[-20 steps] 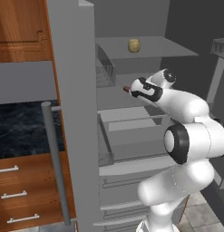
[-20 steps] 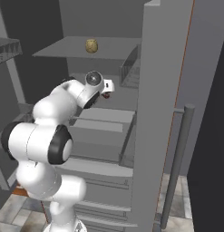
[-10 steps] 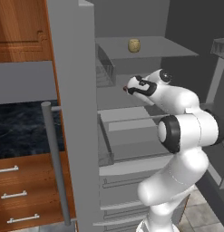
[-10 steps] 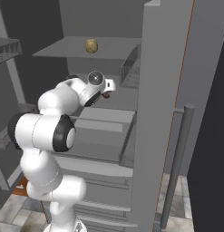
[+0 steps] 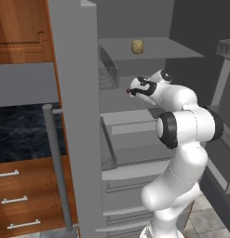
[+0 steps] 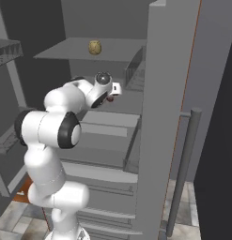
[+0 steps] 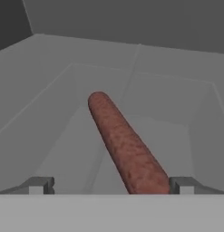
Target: Retrieve the sausage and cheese from the fridge and place them on the cutting board on the counter.
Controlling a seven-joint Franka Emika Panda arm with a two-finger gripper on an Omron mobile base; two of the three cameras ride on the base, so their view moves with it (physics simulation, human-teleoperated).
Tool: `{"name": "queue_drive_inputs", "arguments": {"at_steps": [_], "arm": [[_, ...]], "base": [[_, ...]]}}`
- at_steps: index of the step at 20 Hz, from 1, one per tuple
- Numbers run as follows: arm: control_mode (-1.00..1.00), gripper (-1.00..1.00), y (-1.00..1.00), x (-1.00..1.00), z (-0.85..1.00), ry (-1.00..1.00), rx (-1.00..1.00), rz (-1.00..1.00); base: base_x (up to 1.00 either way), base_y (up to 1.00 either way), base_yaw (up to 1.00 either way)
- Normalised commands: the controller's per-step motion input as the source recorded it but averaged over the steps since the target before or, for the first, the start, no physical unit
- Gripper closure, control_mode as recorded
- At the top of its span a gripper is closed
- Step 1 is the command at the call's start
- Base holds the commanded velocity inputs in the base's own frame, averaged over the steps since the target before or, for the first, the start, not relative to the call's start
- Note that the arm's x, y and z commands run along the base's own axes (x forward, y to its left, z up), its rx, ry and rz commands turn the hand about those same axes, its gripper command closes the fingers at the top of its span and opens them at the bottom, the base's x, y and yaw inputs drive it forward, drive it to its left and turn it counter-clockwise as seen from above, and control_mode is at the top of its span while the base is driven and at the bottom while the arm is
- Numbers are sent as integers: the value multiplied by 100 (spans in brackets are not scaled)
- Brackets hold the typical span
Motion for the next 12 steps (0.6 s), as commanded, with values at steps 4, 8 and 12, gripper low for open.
{"name": "queue_drive_inputs", "arguments": {"at_steps": [4,8,12], "arm": [[-100,-100,0,20,-8,3,0,0],[-100,-100,0,11,-10,0,0,1],[-100,-100,0,18,-14,0,0,1]], "base": [[0,0,0],[0,0,0],[0,0,0]]}}
